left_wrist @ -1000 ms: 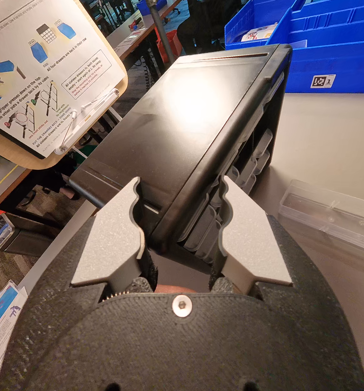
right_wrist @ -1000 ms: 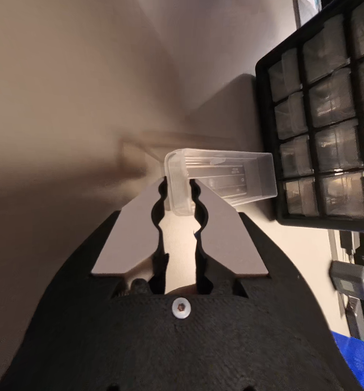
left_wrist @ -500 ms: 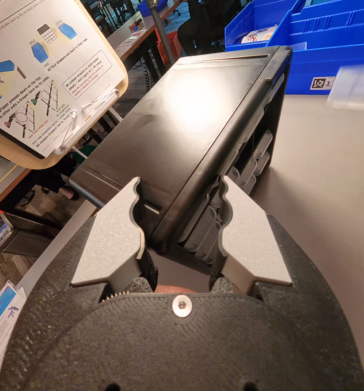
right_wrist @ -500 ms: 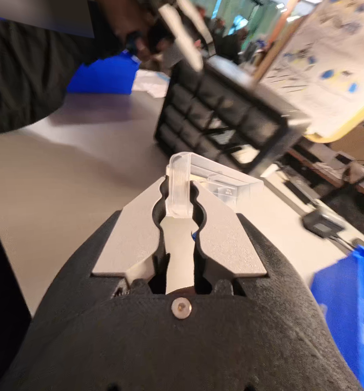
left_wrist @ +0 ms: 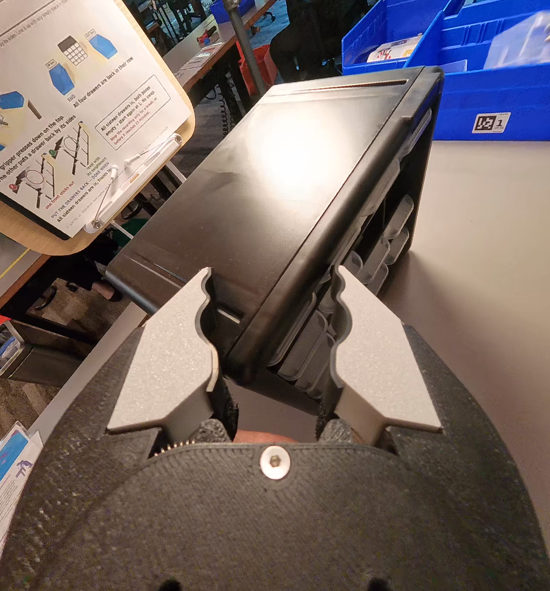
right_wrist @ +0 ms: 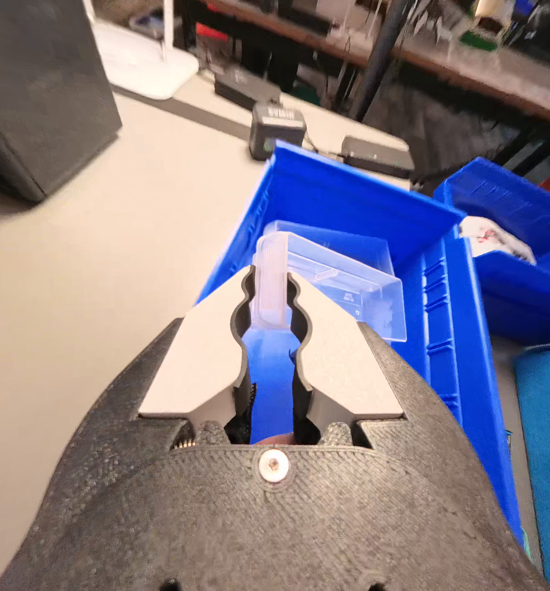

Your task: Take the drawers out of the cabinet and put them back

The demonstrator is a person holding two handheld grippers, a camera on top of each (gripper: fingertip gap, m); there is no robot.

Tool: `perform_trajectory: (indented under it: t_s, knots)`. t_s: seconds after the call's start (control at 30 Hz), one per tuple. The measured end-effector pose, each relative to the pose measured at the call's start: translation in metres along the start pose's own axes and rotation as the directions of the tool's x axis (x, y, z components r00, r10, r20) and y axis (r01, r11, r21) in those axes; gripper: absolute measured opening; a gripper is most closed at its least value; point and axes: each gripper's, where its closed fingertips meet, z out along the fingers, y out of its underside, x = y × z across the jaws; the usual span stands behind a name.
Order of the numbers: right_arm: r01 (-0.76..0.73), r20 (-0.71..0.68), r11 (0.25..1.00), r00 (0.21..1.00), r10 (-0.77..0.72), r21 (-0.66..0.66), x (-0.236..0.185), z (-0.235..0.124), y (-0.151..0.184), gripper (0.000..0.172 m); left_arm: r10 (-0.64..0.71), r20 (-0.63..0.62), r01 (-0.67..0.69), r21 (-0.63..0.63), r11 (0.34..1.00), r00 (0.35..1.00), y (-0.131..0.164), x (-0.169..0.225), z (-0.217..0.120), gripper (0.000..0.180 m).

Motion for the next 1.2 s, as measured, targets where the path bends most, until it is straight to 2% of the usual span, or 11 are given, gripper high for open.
perform_trajectory:
  t_s: [0.1,0.2,0.33,0.4,0.53,0.63,0.8,0.9,1.0,1.1,1.2]
  knots:
    - [0.04,0.02,0.994,0.999,-0.039,-0.102,0.002,0.031,0.025,0.021,-0.005,-0.004,0.005,0.005,1.0,1.0,0.0,0.0,0.0,0.072]
    - [0.098,0.035,0.983,0.995,-0.093,-0.157,-0.003,0.051,0.035,0.021,-0.008,-0.007,0.008,0.009,1.0,1.0,0.0,-0.001,0.0,0.071]
    - [0.156,0.032,0.96,0.988,-0.153,-0.232,-0.002,0.065,0.045,0.022,-0.01,-0.01,0.01,0.011,1.0,1.0,0.0,-0.001,-0.001,0.07]
    - [0.14,0.035,0.961,0.99,-0.136,-0.24,-0.001,0.065,0.046,0.03,-0.01,-0.01,0.01,0.01,1.0,1.0,0.0,-0.001,-0.001,0.07]
    - [0.097,0.045,0.976,0.995,-0.09,-0.195,0.0,0.057,0.042,0.042,-0.008,-0.01,0.008,0.009,1.0,1.0,0.0,-0.001,-0.001,0.071]
    - [0.049,-0.001,0.988,0.999,-0.049,-0.149,0.012,0.043,0.034,0.044,-0.009,-0.009,0.009,0.009,1.0,1.0,0.0,-0.001,0.0,0.071]
    - [-0.061,-0.057,0.997,0.996,0.063,0.046,0.012,-0.006,-0.012,0.043,-0.008,-0.008,0.008,0.006,1.0,1.0,0.0,0.0,0.0,0.071]
    - [-0.128,0.07,0.97,0.991,0.116,0.208,-0.038,-0.03,-0.05,0.041,-0.006,-0.006,0.006,0.004,1.0,1.0,0.0,0.0,0.0,0.071]
    - [-0.235,0.279,0.923,0.949,0.149,0.306,-0.116,-0.034,-0.076,0.04,-0.004,-0.001,0.004,0.001,1.0,1.0,0.0,0.0,0.0,0.071]
    - [-0.358,0.473,0.882,0.862,0.185,0.307,-0.197,-0.017,-0.092,0.04,-0.004,0.008,0.004,-0.004,1.0,1.0,0.0,0.0,0.001,0.071]
    - [-0.49,0.624,0.84,0.738,0.256,0.234,-0.267,0.01,-0.108,0.04,-0.001,0.015,0.001,-0.01,1.0,1.0,0.0,0.0,0.001,0.071]
